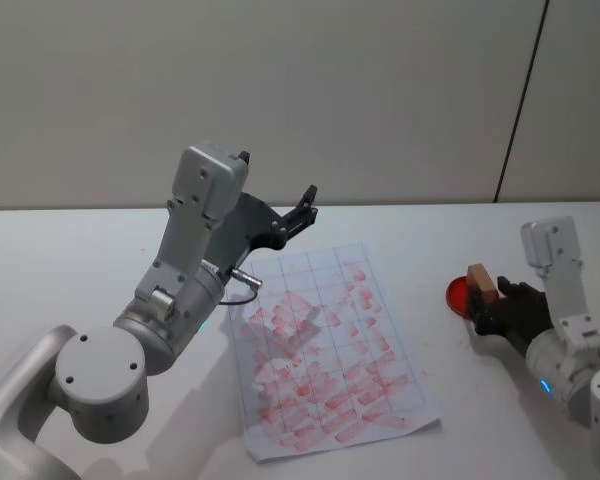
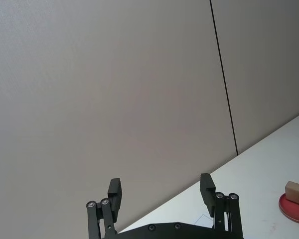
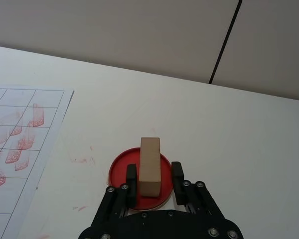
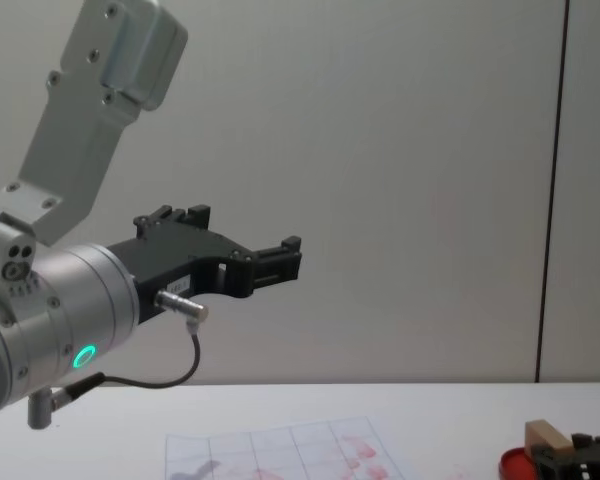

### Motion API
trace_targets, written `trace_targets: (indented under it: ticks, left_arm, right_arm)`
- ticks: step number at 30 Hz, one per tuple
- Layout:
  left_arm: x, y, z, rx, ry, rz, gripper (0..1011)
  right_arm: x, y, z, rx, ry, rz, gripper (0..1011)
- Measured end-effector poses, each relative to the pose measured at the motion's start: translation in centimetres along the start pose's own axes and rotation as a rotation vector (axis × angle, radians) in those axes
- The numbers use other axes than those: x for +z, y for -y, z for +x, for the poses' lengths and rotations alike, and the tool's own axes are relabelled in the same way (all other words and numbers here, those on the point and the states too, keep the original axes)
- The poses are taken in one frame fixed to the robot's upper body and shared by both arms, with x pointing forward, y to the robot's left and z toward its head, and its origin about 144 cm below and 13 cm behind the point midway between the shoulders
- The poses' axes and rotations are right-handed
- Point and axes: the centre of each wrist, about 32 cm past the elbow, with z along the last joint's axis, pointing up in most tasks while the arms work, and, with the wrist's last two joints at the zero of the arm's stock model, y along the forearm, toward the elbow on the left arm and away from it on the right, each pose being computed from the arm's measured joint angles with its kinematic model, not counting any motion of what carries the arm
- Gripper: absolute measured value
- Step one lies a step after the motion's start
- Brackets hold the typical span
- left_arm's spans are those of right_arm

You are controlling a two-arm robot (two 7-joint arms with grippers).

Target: Use the one hand to pick up the stamp and affix it onto the A4 paper.

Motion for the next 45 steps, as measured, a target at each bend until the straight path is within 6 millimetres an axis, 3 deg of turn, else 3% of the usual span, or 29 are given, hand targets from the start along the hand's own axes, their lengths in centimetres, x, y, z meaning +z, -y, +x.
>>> trace_targets:
  ticks: [4, 9, 30, 45]
  left_arm:
    - [0.0, 0.0, 0.0, 0.000, 0.000, 0.000, 1001]
    - [0.0, 0.0, 0.0, 0.000, 0.000, 0.000, 1001]
    - [0.0, 0.0, 0.0, 0.000, 0.000, 0.000, 1001]
    - [0.0, 0.0, 0.0, 0.000, 0.000, 0.000, 1001]
  right_arm:
    - [-0.1, -0.1, 0.0, 0.001, 0.001, -0.004, 319]
    - [-0.1, -0.2, -0.1, 0.001, -0.001, -0.008, 217]
    - [1.8, 0.4, -0.5, 0.035, 0.003, 0.080, 217]
    - [2.4, -0.3, -3.0, 0.191, 0.042, 0.097, 217]
